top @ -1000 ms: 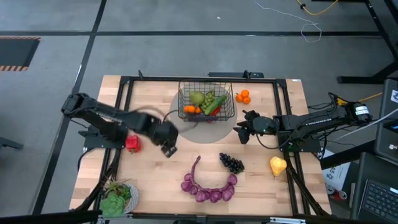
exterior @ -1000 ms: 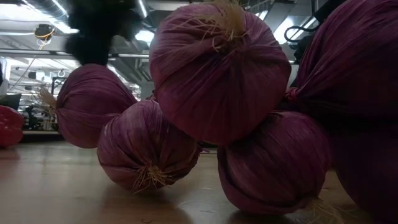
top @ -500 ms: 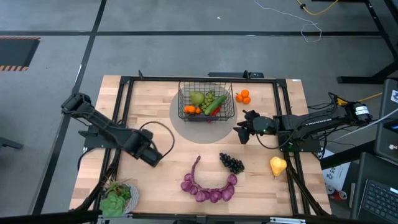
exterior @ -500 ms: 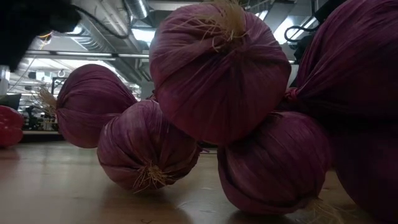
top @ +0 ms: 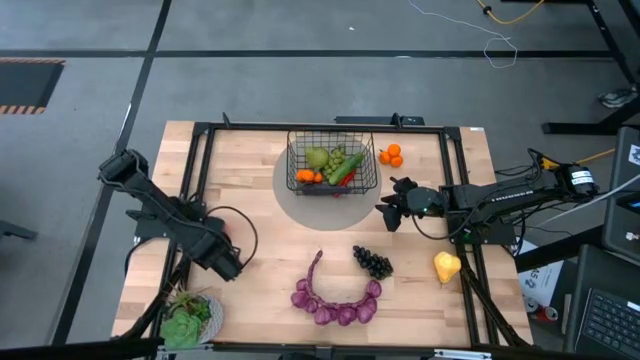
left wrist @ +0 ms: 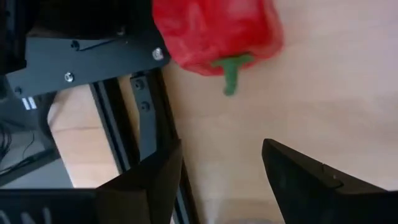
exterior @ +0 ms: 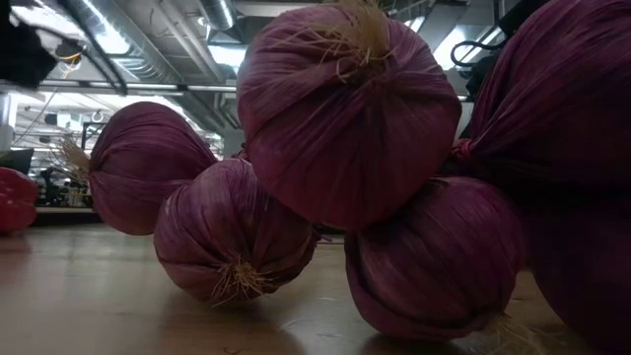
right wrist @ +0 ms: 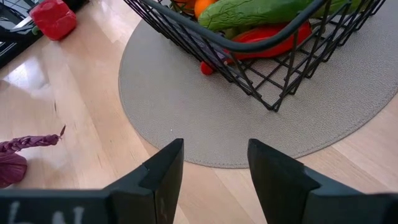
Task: Build produce basket
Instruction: Put the red bell pepper into the black wire basket
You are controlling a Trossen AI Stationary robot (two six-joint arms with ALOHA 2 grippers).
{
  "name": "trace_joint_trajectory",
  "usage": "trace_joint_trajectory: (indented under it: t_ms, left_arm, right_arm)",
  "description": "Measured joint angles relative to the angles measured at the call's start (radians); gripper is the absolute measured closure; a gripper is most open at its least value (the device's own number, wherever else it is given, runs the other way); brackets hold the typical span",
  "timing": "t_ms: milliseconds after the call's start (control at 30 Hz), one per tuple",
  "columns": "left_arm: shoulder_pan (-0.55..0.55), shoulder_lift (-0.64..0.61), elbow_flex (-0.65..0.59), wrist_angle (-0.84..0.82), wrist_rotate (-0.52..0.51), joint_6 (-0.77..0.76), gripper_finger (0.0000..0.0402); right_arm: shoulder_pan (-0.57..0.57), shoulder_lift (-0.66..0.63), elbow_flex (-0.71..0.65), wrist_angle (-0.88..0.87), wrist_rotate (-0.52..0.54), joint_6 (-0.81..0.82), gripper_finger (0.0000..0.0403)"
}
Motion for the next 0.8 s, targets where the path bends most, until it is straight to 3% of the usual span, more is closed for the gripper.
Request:
trace_joint_trajectory:
  t_ms: [267,800]
  left_arm:
    - [0.0,0.0,-0.086,0.13,0.012,-0.003,0.0184]
    - [0.0,0.0,-0.17,0.21,-0.048,-0.002,0.0184]
  right_arm:
    - [0.0,0.0,0.0,0.0,0.0,0.001,0.0221]
    - [0.0,0.0,0.0,0.0,0.0,0.001,0.0221]
